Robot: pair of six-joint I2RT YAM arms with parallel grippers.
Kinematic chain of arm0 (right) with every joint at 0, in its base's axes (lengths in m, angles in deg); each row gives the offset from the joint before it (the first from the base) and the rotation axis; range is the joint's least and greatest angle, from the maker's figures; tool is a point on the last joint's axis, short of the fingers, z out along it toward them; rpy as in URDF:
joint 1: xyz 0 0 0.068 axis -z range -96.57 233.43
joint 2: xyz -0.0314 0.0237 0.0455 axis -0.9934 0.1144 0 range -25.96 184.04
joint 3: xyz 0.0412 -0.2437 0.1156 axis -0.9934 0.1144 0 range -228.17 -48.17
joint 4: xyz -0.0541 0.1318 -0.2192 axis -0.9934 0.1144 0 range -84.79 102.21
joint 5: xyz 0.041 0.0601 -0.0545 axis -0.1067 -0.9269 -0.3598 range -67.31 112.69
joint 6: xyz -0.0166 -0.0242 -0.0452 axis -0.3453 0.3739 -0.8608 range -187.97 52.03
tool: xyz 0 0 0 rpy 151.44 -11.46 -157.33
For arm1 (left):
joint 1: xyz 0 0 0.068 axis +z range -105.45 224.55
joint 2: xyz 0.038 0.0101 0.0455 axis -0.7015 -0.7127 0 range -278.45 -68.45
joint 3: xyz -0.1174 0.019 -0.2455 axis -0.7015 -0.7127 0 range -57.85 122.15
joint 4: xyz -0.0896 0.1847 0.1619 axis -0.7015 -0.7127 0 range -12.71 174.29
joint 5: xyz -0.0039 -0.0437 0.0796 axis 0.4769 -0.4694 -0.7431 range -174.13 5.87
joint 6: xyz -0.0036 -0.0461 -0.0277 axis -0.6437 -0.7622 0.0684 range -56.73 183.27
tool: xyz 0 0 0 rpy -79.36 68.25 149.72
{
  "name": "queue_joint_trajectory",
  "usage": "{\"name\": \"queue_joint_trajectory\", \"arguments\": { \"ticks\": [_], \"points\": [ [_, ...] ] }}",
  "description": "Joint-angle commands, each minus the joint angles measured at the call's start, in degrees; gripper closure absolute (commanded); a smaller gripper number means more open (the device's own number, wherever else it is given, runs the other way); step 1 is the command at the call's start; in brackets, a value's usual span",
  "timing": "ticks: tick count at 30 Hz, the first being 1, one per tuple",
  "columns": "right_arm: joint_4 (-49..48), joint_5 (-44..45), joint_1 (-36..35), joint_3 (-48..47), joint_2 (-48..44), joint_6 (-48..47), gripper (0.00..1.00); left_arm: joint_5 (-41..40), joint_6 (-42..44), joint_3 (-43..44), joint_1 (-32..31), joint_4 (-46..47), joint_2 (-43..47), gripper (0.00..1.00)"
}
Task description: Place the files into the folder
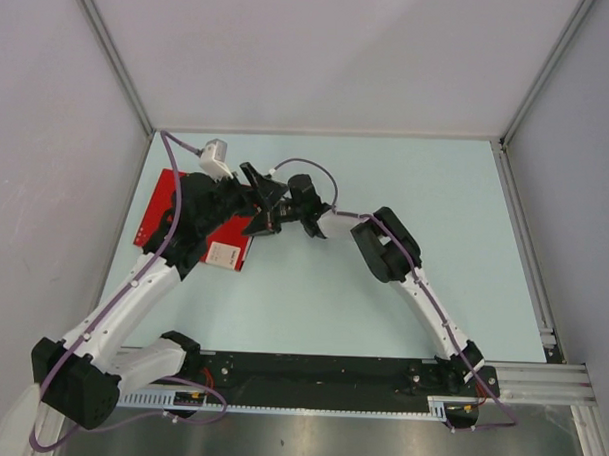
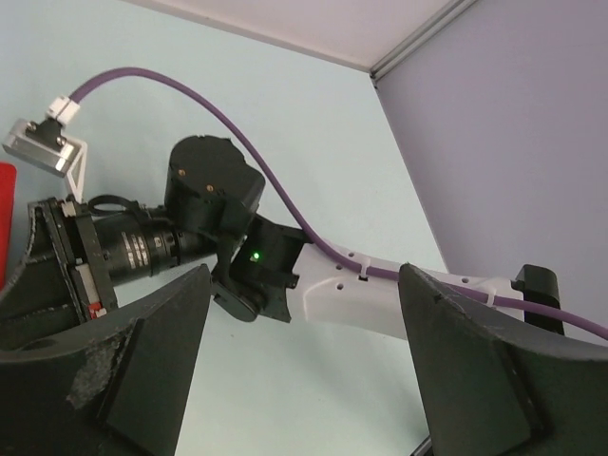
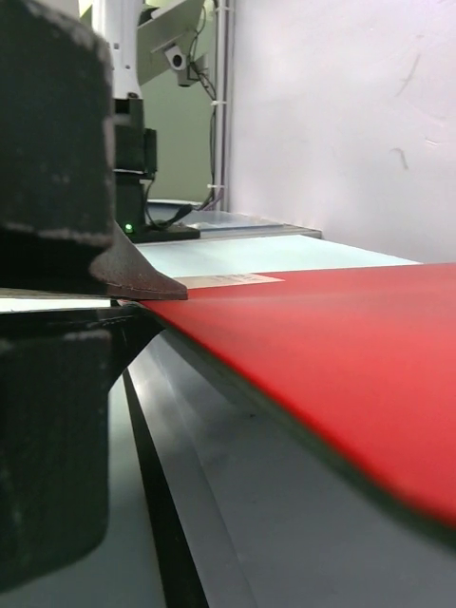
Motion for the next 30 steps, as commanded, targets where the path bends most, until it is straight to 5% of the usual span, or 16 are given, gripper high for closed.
{"name": "queue_joint_trajectory", "arguments": {
  "ticks": [1, 5, 6, 8, 12, 16, 19, 20, 25, 30],
  "points": [
    [8.14, 3.74, 0.65, -9.04, 4.55, -3.4, 1.0, -0.91, 1.76, 0.81, 0.59, -0.7, 1.7, 0.14],
    [16.71, 3.93, 1.35, -19.25, 8.07, -4.43, 0.78, -0.47, 1.5, 1.34, 0.59, -0.53, 1.61, 0.14],
    [19.28, 5.23, 1.62, -20.75, 8.07, -5.14, 0.65, -0.38, 1.5, 1.6, 0.59, -0.53, 1.7, 0.14],
    [25.68, 6.56, 3.27, -19.28, 6.15, -6.2, 0.59, -0.03, 1.41, 2.21, 0.59, -0.88, 1.61, 0.14],
    [31.96, 12.26, 6.09, -4.97, -6.22, -10.14, 0.37, 0.32, 2.72, 3.36, 0.94, -0.7, 1.7, 0.14],
    [39.07, 17.45, 10.05, 10.15, -24.99, -20.04, 0.29, 0.15, 8.6, 10.8, 1.99, -6.3, 0.03, 0.13],
    [55.13, 31.39, 12.16, 13.34, -34.6, -32.86, 0.15, 0.76, 13.43, 17.47, 2.17, -11.23, -0.76, 0.11],
    [62.3, 35.52, 12.34, 13.51, -40.47, -35.1, 0.01, 1.29, 14.58, 19.16, 2.17, -12.3, -0.85, 0.1],
    [73.44, 57.6, 12.78, 13.96, -58.61, -41.62, 0.0, 1.2, 19.42, 27.08, 2.26, -17.57, 1.25, 0.07],
    [66.87, 67.21, 8.39, 19.57, -76.72, -48.66, 0.0, 0.15, 18.91, 27.09, 2.26, -16.62, 5.21, 0.04]
  ]
}}
